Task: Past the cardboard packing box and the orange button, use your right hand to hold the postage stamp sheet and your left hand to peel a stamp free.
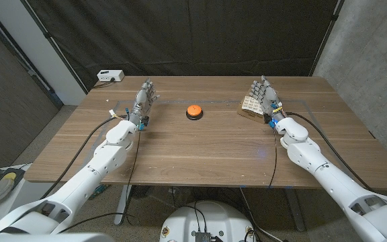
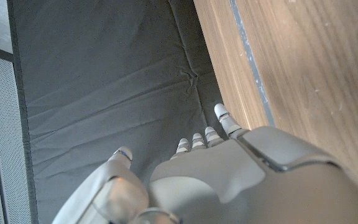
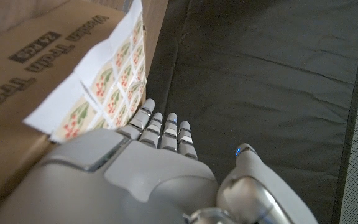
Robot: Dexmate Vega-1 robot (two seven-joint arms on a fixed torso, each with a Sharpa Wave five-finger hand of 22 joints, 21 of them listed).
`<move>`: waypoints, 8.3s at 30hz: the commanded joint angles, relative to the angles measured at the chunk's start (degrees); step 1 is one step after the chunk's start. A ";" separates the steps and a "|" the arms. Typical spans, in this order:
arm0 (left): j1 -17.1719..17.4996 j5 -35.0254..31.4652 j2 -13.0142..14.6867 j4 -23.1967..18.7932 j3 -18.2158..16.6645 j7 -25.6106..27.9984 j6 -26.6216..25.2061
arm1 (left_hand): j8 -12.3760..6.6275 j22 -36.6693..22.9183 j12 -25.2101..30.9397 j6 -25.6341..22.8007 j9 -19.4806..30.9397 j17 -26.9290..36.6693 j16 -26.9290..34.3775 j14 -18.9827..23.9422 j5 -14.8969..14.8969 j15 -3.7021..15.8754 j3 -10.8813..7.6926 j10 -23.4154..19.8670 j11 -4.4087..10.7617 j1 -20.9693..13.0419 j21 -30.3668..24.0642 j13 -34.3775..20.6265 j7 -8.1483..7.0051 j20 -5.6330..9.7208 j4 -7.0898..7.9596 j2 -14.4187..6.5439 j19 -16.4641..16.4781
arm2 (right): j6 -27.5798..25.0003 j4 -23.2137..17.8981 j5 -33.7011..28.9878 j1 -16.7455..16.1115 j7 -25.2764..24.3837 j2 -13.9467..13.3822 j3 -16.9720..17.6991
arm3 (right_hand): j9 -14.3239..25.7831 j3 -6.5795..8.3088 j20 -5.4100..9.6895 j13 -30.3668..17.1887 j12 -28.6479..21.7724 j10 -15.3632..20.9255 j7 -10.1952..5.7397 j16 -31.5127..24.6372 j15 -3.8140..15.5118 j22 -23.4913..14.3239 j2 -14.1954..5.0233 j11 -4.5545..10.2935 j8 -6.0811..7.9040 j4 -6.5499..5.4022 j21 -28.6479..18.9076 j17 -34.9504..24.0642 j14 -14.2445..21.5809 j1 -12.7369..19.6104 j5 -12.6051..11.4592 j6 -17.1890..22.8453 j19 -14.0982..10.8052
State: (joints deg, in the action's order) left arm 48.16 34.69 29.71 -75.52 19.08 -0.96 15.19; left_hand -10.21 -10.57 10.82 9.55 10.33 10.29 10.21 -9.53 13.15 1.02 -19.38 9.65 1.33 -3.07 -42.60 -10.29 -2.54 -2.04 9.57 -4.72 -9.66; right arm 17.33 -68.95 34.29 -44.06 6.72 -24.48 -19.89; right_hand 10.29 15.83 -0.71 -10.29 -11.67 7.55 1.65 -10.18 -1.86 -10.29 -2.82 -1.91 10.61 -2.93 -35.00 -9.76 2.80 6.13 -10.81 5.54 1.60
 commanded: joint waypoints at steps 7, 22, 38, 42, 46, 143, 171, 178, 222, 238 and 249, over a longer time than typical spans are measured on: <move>-2.56 -7.45 -3.82 0.41 -2.85 -0.96 -4.46 | -0.34 -0.22 0.34 8.68 0.28 0.22 0.34 -8.33 0.41 -0.05 -0.23 7.22 -0.19 0.14 -0.30 -0.32 0.07 0.02 0.03 -2.67 -10.50 | 0.08 9.60 -3.21 4.07 20.92 12.03 13.90 | 0.29 0.12 0.01 -0.28 -1.06 2.46 1.11 -0.98 -0.76 -0.05 1.81 -1.98 0.84 2.10 -0.58 -0.17 2.79 2.47 -0.25 1.90 -2.64; -2.93 -9.78 -6.41 0.28 -1.65 -2.16 -5.89 | -0.38 -0.26 0.40 9.01 0.29 0.24 0.41 -8.53 0.47 -0.11 0.04 7.41 -0.32 0.46 -0.11 -0.33 -0.01 -0.19 0.10 -2.51 -10.70 | -2.00 -8.04 -2.46 -4.87 22.94 10.53 21.40 | 0.29 0.74 0.71 -0.27 -1.65 4.81 0.51 -1.02 -0.08 -0.02 1.93 -1.28 1.40 4.39 -0.18 -0.12 4.75 5.33 -0.03 4.30 -4.46; -1.40 -10.30 -5.24 -2.42 -2.34 -4.82 -4.26 | -0.69 -0.27 0.69 8.42 0.29 0.22 0.64 -8.08 0.54 -0.27 0.23 6.89 -0.36 0.60 -0.14 -0.34 -0.05 -0.43 0.05 -2.38 -10.26 | -3.70 -28.23 -14.18 -18.64 4.88 1.93 20.83 | 0.37 3.50 -0.78 -0.35 -2.10 7.63 -0.28 -1.09 -1.94 -0.16 -0.34 -2.63 1.78 8.56 0.62 -0.23 7.69 11.71 -0.07 7.29 -6.09; -1.16 -10.36 -5.05 -2.99 -2.43 -5.54 -3.68 | -0.74 -0.26 0.74 8.32 0.29 0.22 0.68 -7.98 0.56 -0.23 0.27 6.76 -0.28 0.62 -0.14 -0.34 -0.08 -0.49 0.02 -2.35 -10.16 | -3.86 -31.57 -17.14 -21.32 1.19 -0.10 20.17 | 0.38 3.81 -0.90 -0.36 -2.07 7.72 -0.51 -1.02 -2.12 -0.17 -0.50 -2.41 1.77 9.08 0.79 -0.23 7.77 12.49 -0.08 7.50 -5.97; -0.83 -10.42 -4.82 -3.86 -2.47 -5.87 -3.77 | -0.75 -0.26 0.82 8.27 0.29 0.21 0.72 -7.84 0.58 -0.24 0.30 6.58 -0.36 0.62 -0.11 -0.34 -0.09 -0.53 0.00 -2.33 -10.15 | -4.12 -33.95 -19.24 -23.31 -1.60 -1.87 19.75 | 0.39 4.15 -1.14 -0.38 -1.97 7.66 -0.54 -0.83 -2.25 -0.20 -0.68 -2.43 1.67 9.67 1.14 -0.24 7.52 13.38 -0.09 7.54 -5.48; 4.94 -11.96 -2.63 -14.97 -4.12 -2.44 -7.55 | -1.07 -0.19 1.12 5.80 0.35 0.18 0.81 -6.22 0.96 -0.85 0.73 4.90 -1.02 0.36 0.30 -0.41 -0.77 -1.72 -0.35 -2.07 -8.62 | -25.87 -21.63 -104.56 -16.77 -33.88 11.13 2.43 | 0.73 3.01 0.50 -0.73 -2.13 7.68 -4.35 -1.29 4.95 -0.77 8.73 3.21 1.98 10.74 2.23 -1.19 10.30 31.37 -4.67 10.45 -12.45; 2.24 -11.46 -2.45 -12.38 -3.60 -4.50 -7.68 | -0.97 -0.20 1.07 5.79 0.37 0.18 0.75 -6.18 1.03 -0.83 0.82 4.84 -0.99 0.31 0.52 -0.42 -0.64 -1.69 -0.37 -2.05 -8.56 | -30.98 -7.55 -104.00 -8.82 -38.22 15.74 1.50 | 0.76 2.32 1.33 -0.76 -2.03 8.10 -2.71 -1.27 4.83 -0.78 8.04 2.32 1.82 11.16 2.14 -1.16 10.48 33.96 -6.88 10.82 -13.59; 2.18 -11.29 -2.46 -11.93 -3.60 -5.13 -6.93 | -0.94 -0.19 1.07 5.82 0.37 0.18 0.76 -6.11 1.04 -0.85 0.86 4.79 -1.04 0.29 0.56 -0.42 -0.63 -1.66 -0.41 -1.98 -8.48 | -34.58 -5.65 -104.55 -7.99 -40.89 17.29 1.49 | 0.72 1.85 1.37 -0.74 -2.57 9.91 -2.39 -1.59 5.37 -0.77 8.31 2.10 2.22 10.97 1.81 -1.21 11.84 33.98 -7.29 12.51 -14.62; 0.82 -10.46 -2.44 -9.60 -3.71 -8.09 -5.33 | -0.89 -0.15 0.96 5.58 0.35 0.11 0.72 -6.01 1.11 -0.81 1.38 4.71 -0.88 0.14 1.94 -0.40 -0.77 -1.43 -0.72 -1.15 -10.36 | -33.20 0.81 -98.39 -6.50 -57.06 20.09 3.15 | 0.42 7.82 2.67 -0.30 -10.48 46.67 -11.69 -3.15 14.75 -1.21 -4.83 11.16 7.98 11.06 -3.46 -1.30 37.27 44.86 -4.30 53.08 -20.94; -1.85 -11.72 -0.96 -8.39 -2.40 -11.27 -4.18 | -1.78 0.00 1.22 3.20 0.31 -0.11 1.11 -3.27 0.04 -3.76 -1.63 3.71 -0.45 -9.08 3.21 -0.44 -2.82 -4.16 -7.42 -0.47 -8.67 | -7.09 -0.63 -108.08 -8.41 -70.72 23.78 14.98 | 0.39 7.27 2.80 -0.41 -8.51 44.94 -13.41 -4.72 14.96 -1.27 -4.36 12.66 7.91 11.61 -5.48 -2.19 42.68 45.88 -2.43 56.41 -23.66; -2.19 -10.26 -1.61 -7.89 -2.56 -12.41 -4.28 | -2.18 -0.23 1.74 1.05 0.37 0.12 1.67 -1.07 -0.93 -4.32 -2.29 1.99 -0.70 -10.88 3.29 -0.50 -2.94 -5.16 -8.54 -0.77 -7.69 | 4.27 -3.80 -111.03 -9.34 -70.72 26.27 19.53 | 0.68 5.54 2.74 -1.40 -8.26 49.51 -13.64 -10.68 15.69 -1.71 -4.28 12.88 5.17 12.17 -9.41 -6.99 53.34 51.63 -1.72 57.61 -27.22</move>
State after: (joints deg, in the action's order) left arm 46.68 23.67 28.24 -83.93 16.32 -11.86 10.79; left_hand -11.97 -10.57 12.15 9.83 10.52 10.25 11.47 -9.82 12.42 -3.20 -21.49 9.95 0.62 -13.33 -39.33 -10.53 -4.92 -6.95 1.37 -5.30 -9.87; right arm 9.97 -70.31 -74.51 -52.39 -62.59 -0.36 -5.54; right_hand 10.50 21.74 2.25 -11.25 -20.31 56.46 -8.05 -20.21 7.89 -11.64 -6.46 10.98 16.25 9.49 -43.83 -16.01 55.13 56.81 -12.57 58.85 -25.17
